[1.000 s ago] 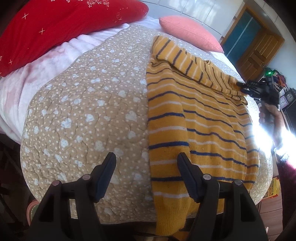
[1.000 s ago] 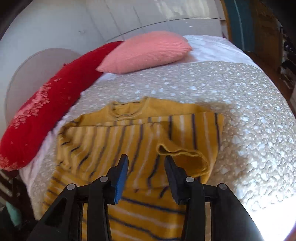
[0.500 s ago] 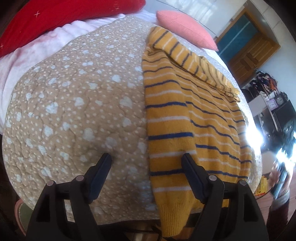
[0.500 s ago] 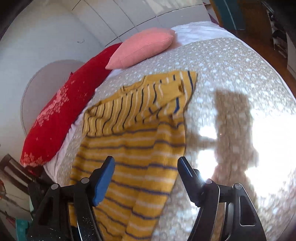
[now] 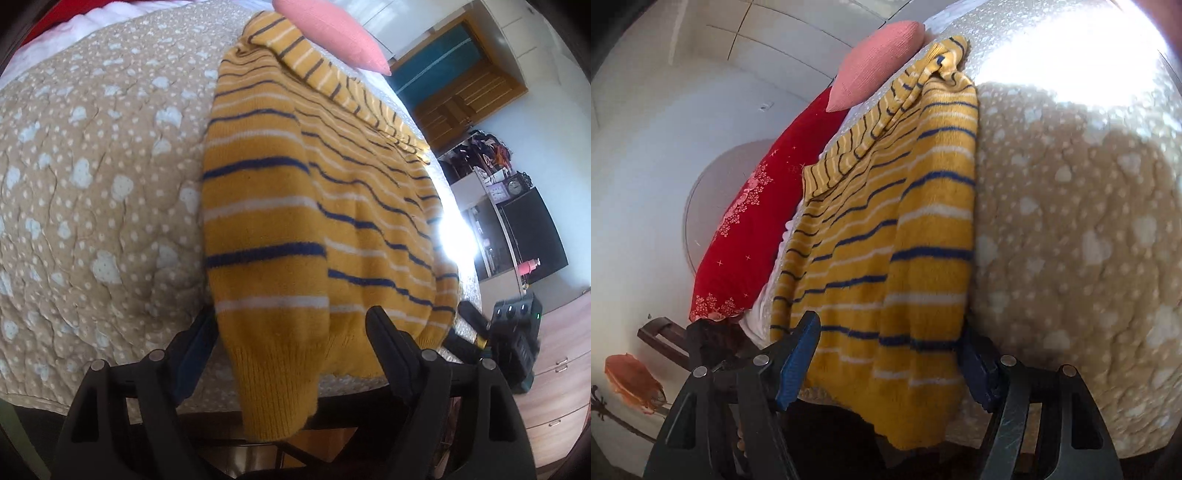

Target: Fold small clothes

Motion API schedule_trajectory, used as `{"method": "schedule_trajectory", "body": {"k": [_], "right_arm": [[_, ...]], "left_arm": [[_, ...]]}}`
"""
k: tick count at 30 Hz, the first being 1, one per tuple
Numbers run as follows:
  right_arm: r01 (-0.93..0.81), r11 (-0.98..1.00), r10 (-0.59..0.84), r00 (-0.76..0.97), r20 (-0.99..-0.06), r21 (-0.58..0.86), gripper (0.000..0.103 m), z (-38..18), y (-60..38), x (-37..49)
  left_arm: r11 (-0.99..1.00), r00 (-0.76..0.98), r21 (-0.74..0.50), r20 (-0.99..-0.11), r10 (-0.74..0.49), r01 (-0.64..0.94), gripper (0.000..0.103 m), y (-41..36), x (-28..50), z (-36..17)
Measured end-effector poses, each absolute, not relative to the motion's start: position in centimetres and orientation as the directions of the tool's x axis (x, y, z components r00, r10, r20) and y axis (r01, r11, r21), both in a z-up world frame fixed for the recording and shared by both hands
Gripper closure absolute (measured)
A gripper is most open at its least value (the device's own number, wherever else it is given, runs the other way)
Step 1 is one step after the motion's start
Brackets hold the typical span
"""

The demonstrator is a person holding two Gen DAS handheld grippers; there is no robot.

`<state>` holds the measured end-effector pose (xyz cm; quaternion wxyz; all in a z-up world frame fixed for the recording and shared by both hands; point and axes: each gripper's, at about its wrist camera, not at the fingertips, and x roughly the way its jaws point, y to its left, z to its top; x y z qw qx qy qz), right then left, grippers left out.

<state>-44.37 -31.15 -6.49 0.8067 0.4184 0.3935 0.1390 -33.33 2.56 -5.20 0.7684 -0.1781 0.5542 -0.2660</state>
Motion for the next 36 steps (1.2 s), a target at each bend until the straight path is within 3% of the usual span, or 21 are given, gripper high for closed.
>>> {"method": "schedule_trajectory", "body": {"k": [2,3,4,5,6,8,13,17,20,23,30,36], "right_arm": [[0.115,0.631,0.53,0.659,-0.534,0.767,0.028,-7.1,-29.8,-45.1],[0.13,0.662,0.497,0.662,-0.562,0.738,0.038,-7.1,-29.4,-45.3],[0.151,0.694,0.463,0.656,-0.596,0.704,0.064,-6.9,-29.2,-45.3],[0.16,0.698,0.461,0.646,-0.609,0.698,0.079,-6.9,-29.4,-45.2],[0.162,0.674,0.482,0.643,-0.595,0.721,0.088,-7.0,-29.9,-45.1],[0.154,0.651,0.496,0.655,-0.57,0.743,0.089,-6.4,-30.7,-45.4],[0.045,0.642,0.539,0.683,-0.493,0.765,0.091,-2.4,-30.8,-48.1],[-0.016,0.606,0.584,0.687,-0.432,0.795,0.091,-1.0,-30.7,-51.6],[0.003,0.627,0.593,0.647,-0.48,0.779,0.091,-2.3,-30.0,-52.5],[0.029,0.622,0.597,0.628,-0.499,0.782,0.09,-3.2,-30.2,-51.9],[-0.055,0.612,0.603,0.679,-0.42,0.789,0.09,0.8,-31.5,-46.9],[-0.066,0.637,0.563,0.72,-0.405,0.768,0.09,3.4,-32.8,-39.7]], "left_arm": [[0.826,0.25,-0.538,-0.788,-0.563,0.165,0.063,2.8,-32.9,-5.4],[0.839,0.241,-0.525,-0.804,-0.544,0.143,0.067,3.0,-32.5,-5.5],[0.816,0.23,-0.569,-0.784,-0.576,0.105,0.077,3.8,-32.2,-5.6],[0.8,0.227,-0.594,-0.77,-0.596,0.087,0.094,4.3,-32.1,-5.5],[0.78,0.227,-0.621,-0.752,-0.619,0.072,0.094,4.8,-32.1,-5.0],[0.807,0.283,-0.585,-0.764,-0.58,0.075,0.095,5.4,-32.5,-3.3],[0.801,0.41,-0.58,-0.7,-0.585,0.151,0.095,7.3,-35.8,2.3],[0.812,0.433,-0.552,-0.695,-0.574,0.19,0.095,7.9,-39.1,3.6],[0.849,0.406,-0.5,-0.749,-0.524,0.172,0.095,7.9,-39.4,1.9],[0.838,0.364,-0.532,-0.761,-0.538,0.125,0.095,8.2,-38.1,0.5],[0.85,0.45,-0.497,-0.727,-0.519,0.176,0.095,7.1,-33.2,4.2],[0.863,0.482,-0.458,-0.718,-0.501,0.215,0.095,4.0,-25.3,6.5]]}}
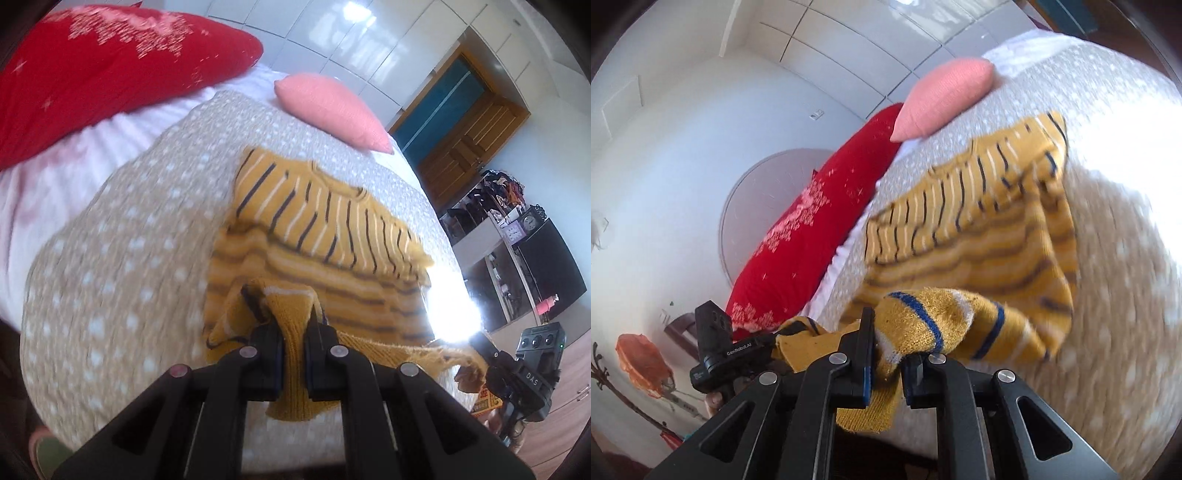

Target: Fold small clothes

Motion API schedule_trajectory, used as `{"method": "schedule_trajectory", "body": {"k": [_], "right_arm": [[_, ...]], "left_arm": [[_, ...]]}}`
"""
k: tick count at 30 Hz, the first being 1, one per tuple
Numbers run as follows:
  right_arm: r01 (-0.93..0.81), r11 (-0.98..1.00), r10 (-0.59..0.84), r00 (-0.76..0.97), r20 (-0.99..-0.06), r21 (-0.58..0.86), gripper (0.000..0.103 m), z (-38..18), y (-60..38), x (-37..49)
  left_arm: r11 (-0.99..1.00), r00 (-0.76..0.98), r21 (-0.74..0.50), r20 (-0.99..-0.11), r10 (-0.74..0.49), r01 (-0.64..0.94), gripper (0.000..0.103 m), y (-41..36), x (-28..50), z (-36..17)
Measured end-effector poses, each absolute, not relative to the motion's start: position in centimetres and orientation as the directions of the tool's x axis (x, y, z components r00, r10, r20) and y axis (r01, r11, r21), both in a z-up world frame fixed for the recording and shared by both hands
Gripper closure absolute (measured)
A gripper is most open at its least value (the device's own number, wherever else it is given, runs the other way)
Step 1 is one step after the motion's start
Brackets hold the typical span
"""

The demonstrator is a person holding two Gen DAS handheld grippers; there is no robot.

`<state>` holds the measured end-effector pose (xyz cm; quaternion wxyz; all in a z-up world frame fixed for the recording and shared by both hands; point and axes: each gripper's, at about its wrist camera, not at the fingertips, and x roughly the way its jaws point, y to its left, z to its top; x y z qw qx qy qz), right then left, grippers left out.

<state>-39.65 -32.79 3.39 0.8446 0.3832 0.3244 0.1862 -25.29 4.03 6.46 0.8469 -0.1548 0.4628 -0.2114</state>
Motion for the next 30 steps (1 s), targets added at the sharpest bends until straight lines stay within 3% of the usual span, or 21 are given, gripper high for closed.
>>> {"method": "schedule_trajectory", "body": {"k": [14,18,21,25,28,30], "right_arm": [[0.117,0.569,0.526,0.709,-0.47,0.814,0.085,-0.7,-37.1,-21.4],[0.173,0.492,0.536,0.712,-0.453,0.853,0.063,-3.4,-38.7,-17.4],[0.189,0.436,0.522,0.744,-0.418,0.88,0.056,-4.3,-40.1,-15.4],[0.219,0.381,0.454,0.802,-0.388,0.898,0.029,-4.4,-42.2,-14.2],[0.26,0.411,0.412,0.802,-0.432,0.874,0.027,-3.7,-43.1,-13.5],[0.254,0.448,0.4,0.8,-0.447,0.857,0.026,-2.5,-43.3,-13.9]], "left_arm": [[0.899,0.41,-0.413,-0.801,-0.435,0.146,0.094,-2.5,-7.8,2.1],[0.879,0.368,-0.466,-0.803,-0.468,0.099,0.091,-2.5,-3.7,0.0],[0.861,0.346,-0.501,-0.795,-0.499,0.092,0.09,-2.7,-1.8,-0.7],[0.847,0.327,-0.521,-0.787,-0.523,0.102,0.088,-3.1,0.0,-0.5],[0.83,0.323,-0.55,-0.772,-0.547,0.089,0.083,-2.8,1.1,0.0],[0.806,0.328,-0.587,-0.748,-0.577,0.078,0.07,-2.4,1.9,0.9]]}}
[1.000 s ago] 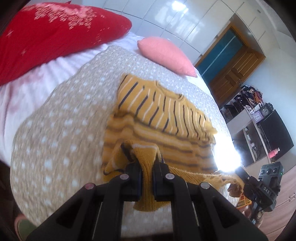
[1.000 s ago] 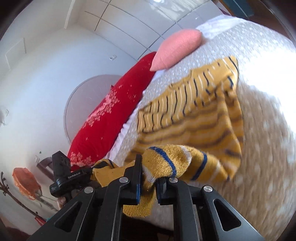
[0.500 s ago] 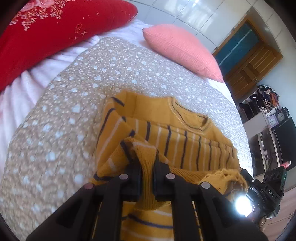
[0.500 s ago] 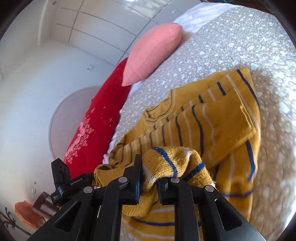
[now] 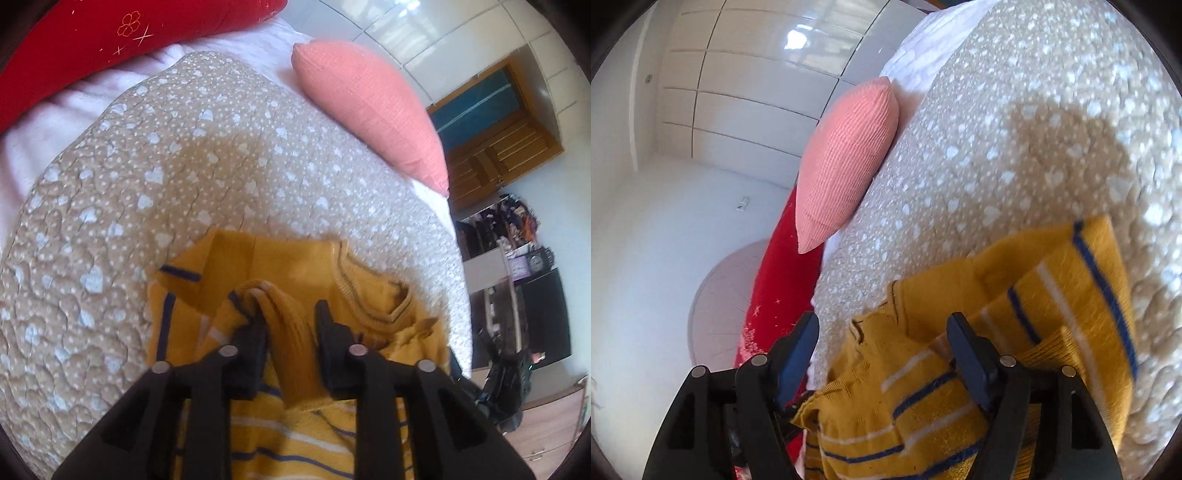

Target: Fold small clothes

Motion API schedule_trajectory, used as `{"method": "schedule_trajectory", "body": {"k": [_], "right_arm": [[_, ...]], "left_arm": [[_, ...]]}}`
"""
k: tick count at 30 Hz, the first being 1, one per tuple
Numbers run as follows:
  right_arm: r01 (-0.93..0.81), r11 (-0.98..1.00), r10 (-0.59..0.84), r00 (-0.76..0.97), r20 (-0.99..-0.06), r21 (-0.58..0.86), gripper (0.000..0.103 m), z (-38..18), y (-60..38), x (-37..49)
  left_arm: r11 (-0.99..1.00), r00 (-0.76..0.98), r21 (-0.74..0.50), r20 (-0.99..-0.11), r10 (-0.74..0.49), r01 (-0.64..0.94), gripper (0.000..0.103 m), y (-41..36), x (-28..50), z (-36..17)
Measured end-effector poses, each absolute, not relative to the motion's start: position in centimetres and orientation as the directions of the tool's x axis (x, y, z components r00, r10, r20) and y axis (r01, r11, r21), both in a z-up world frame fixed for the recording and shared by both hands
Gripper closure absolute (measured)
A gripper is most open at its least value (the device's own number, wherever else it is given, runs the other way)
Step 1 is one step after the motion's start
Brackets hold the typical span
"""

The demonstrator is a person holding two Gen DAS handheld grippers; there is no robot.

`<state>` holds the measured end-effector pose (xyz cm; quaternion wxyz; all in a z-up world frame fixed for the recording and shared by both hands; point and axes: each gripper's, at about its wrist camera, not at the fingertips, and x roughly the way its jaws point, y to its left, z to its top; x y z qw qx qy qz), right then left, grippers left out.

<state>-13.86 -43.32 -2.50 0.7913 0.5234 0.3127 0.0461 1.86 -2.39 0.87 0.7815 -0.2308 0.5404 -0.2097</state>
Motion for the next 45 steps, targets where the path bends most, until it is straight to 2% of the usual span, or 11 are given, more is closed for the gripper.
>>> {"method": "schedule_trajectory", "body": {"k": [2,8,15,18,23,28,30,32,35,37,45], "right_arm": [[0.237,0.512,0.385,0.796,-0.467,0.826,0.023,-0.9,-43.2,-14.8],[0.159,0.722,0.335,0.771,-0.541,0.673,0.021,3.3,-41.2,-19.1],[-0.056,0.771,0.509,0.653,-0.561,0.634,0.027,2.2,-35.4,-20.9],[0.027,0.843,0.396,0.645,-0.654,0.537,0.028,-0.1,-36.2,-20.4],[0.208,0.895,0.169,0.661,-0.731,0.395,0.078,-1.5,-41.6,-20.3],[0.204,0.872,0.14,0.768,-0.625,0.445,0.028,3.2,-42.5,-26.9],[0.17,0.873,0.18,0.759,-0.626,0.458,0.027,3.3,-41.7,-29.4],[0.152,0.879,0.211,0.726,-0.654,0.452,0.026,2.4,-39.8,-30.6],[0.14,0.914,0.206,0.648,-0.733,0.38,0.029,-0.6,-37.6,-31.1],[0.122,0.909,0.255,0.594,-0.763,0.399,0.094,-1.6,-37.6,-30.8],[0.373,0.855,0.059,0.62,-0.783,0.36,0.091,-0.4,-45.0,-32.8]], "left_arm": [[0.786,0.369,-0.614,-0.717,-0.591,0.066,0.036,-1.5,2.2,1.9],[0.791,0.436,-0.61,-0.703,-0.562,0.037,0.034,1.2,1.2,4.9],[0.928,0.438,-0.346,-0.818,-0.372,0.14,0.034,2.1,-6.2,4.5],[0.955,0.432,-0.245,-0.852,-0.294,0.167,0.034,2.8,-9.1,2.7],[0.964,0.394,-0.202,-0.883,-0.256,0.174,0.034,4.1,-11.8,-0.5],[0.958,0.399,-0.225,-0.873,-0.279,0.177,0.034,4.5,-12.2,-1.7],[0.958,0.404,-0.201,-0.875,-0.269,0.203,0.048,3.9,-12.7,-1.9],[0.95,0.385,-0.203,-0.878,-0.284,0.238,0.088,3.3,-12.9,-1.9],[0.957,0.391,-0.14,-0.89,-0.235,0.256,0.094,2.5,-13.2,-0.9],[0.961,0.414,-0.086,-0.889,-0.193,0.263,0.095,2.1,-13.2,0.5],[0.977,0.465,-0.036,-0.875,-0.133,0.211,0.091,4.1,-13.3,2.5]]}}
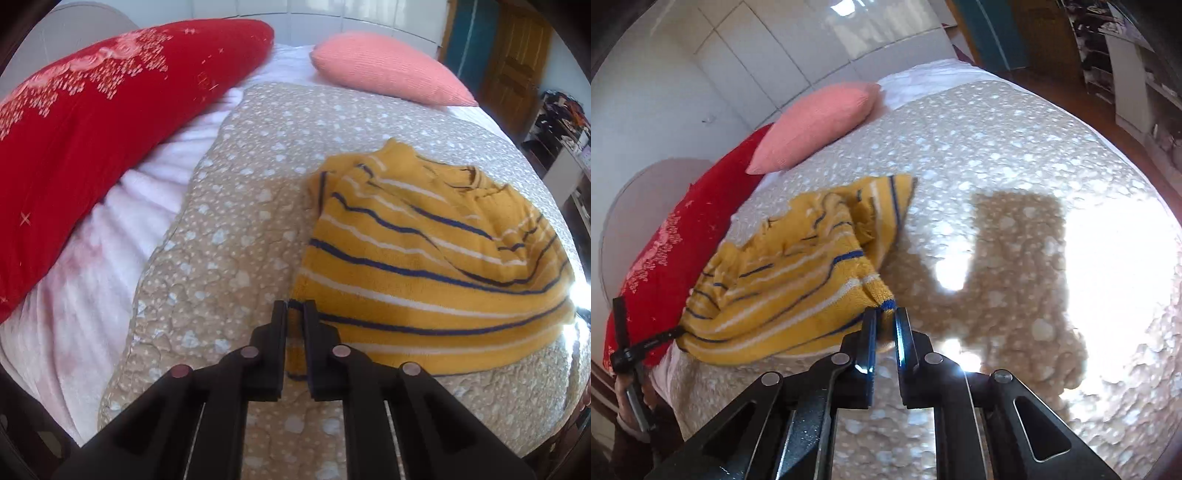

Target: Fold small clothes

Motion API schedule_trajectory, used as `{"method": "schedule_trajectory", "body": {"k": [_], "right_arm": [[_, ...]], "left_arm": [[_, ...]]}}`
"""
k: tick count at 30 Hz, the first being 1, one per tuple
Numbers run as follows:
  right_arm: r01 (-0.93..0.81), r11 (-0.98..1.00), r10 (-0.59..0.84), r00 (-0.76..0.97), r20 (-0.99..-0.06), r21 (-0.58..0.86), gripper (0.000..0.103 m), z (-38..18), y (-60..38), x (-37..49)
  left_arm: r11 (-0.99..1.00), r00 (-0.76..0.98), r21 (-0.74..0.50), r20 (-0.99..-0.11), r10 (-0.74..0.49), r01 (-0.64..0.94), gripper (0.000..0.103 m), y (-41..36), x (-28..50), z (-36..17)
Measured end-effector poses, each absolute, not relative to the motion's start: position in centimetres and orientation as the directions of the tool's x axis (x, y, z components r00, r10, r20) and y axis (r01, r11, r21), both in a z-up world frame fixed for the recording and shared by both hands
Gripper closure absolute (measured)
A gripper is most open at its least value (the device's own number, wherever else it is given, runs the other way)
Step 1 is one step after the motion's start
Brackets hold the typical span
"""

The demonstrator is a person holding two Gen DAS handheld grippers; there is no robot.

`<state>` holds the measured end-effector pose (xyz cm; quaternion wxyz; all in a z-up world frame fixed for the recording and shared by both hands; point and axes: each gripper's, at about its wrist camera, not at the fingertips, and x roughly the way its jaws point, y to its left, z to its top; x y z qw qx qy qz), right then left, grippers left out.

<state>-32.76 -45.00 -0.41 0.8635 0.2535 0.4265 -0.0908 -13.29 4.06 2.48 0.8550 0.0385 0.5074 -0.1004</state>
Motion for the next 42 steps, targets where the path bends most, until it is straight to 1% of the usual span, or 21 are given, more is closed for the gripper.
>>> {"method": "schedule_trajectory", "body": {"k": [1,3,4,6,8,9,10,12,13,15,18,20,22,26,30,33,35,38,39,41,42], "right_arm": [[0.399,0.858,0.022,0.601,-0.799,0.324,0.088,-0.4,-45.4,-33.2],[0.402,0.841,0.034,0.63,-0.776,0.363,0.088,0.3,-46.2,-34.7],[0.402,0.836,0.026,0.65,-0.76,0.373,0.088,1.1,-46.3,-35.5],[0.366,0.85,0.031,0.685,-0.728,0.38,0.087,2.8,-45.5,-36.1],[0.306,0.872,0.062,0.705,-0.706,0.382,0.083,4.7,-43.7,-35.1],[0.27,0.882,0.087,0.711,-0.697,0.386,0.08,5.3,-42.3,-34.5],[0.232,0.89,0.118,0.713,-0.691,0.392,0.073,5.7,-41.1,-33.7],[0.173,0.902,0.166,0.705,-0.69,0.395,0.065,5.7,-38.5,-31.2],[0.155,0.906,0.182,0.697,-0.694,0.394,0.065,5.7,-37.2,-30.0],[0.122,0.907,0.222,0.676,-0.702,0.404,0.065,5.0,-34.5,-27.1],[0.087,0.902,0.272,0.646,-0.713,0.423,0.065,3.7,-30.8,-22.9],[0.07,0.902,0.293,0.626,-0.723,0.426,0.065,2.8,-28.4,-20.4],[0.055,0.91,0.297,0.604,-0.74,0.41,0.065,2.1,-25.8,-17.8],[0.009,0.934,0.289,0.574,-0.766,0.358,0.065,1.6,-20.5,-12.7],[-0.072,0.971,0.23,0.53,-0.816,0.227,0.065,0.6,-14.7,-6.7],[-0.067,0.987,0.161,0.478,-0.863,0.147,0.065,-1.2,-12.2,-1.8],[-0.042,0.988,0.156,0.403,-0.902,0.151,0.064,-3.0,-11.4,1.1],[-0.035,0.99,0.141,0.392,-0.909,0.139,0.059,-2.8,-11.3,2.7],[-0.038,0.989,0.146,0.395,-0.907,0.142,0.056,-2.2,-11.3,2.8],[-0.036,0.982,0.181,0.459,-0.87,0.185,0.055,0.1,-11.6,1.4],[-0.042,0.974,0.215,0.481,-0.85,0.223,0.052,1.1,-11.7,0.3]], "left_arm": [[0.978,0.446,-0.066,-0.883,-0.149,0.197,0.086,4.6,-13.3,1.9],[0.984,0.442,-0.08,-0.886,-0.142,0.157,0.084,5.3,-13.7,1.3],[0.988,0.452,-0.07,-0.883,-0.125,0.135,0.081,5.8,-14.1,1.1],[0.99,0.473,-0.093,-0.871,-0.133,0.107,0.07,6.6,-15.1,1.1],[0.99,0.508,-0.134,-0.849,-0.142,0.052,0.044,7.5,-15.6,1.0],[0.984,0.529,-0.174,-0.834,-0.16,0.023,0.041,8.0,-15.8,0.9],[0.971,0.544,-0.24,-0.815,-0.198,-0.008,0.037,8.6,-15.9,0.4],[0.95,0.542,-0.31,-0.806,-0.238,-0.043,0.037,9.1,-15.9,-0.7],[0.942,0.544,-0.331,-0.802,-0.246,-0.061,0.037,9.2,-16.0,-1.6],[0.946,0.575,-0.318,-0.787,-0.225,-0.064,0.037,9.0,-16.3,-2.2],[0.962,0.638,-0.273,-0.743,-0.202,-0.014,0.037,8.5,-17.2,-2.9],[0.963,0.684,-0.269,-0.699,-0.209,0.019,0.037,8.4,-18.4,-3.3],[0.954,0.702,-0.297,-0.673,-0.232,0.031,0.037,8.9,-18.9,-3.4],[0.936,0.701,-0.35,-0.657,-0.278,0.044,0.035,9.8,-18.7,-3.4],[0.933,0.696,-0.354,-0.655,-0.294,0.061,0.032,9.8,-18.8,-3.3],[0.918,0.689,-0.39,-0.646,-0.33,0.074,0.031,10.3,-18.9,-3.1],[0.895,0.68,-0.438,-0.63,-0.375,0.087,0.03,11.1,-18.9,-2.9],[0.85,0.683,-0.519,-0.589,-0.432,0.09,0.03,12.8,-19.3,-2.4],[0.838,0.689,-0.539,-0.576,-0.44,0.085,0.029,13.4,-19.4,-2.3],[0.832,0.711,-0.551,-0.564,-0.42,0.055,0.025,14.6,-19.7,-2.0],[0.83,0.719,-0.556,-0.562,-0.409,0.037,0.025,15.1,-19.8,-2.0]]}}
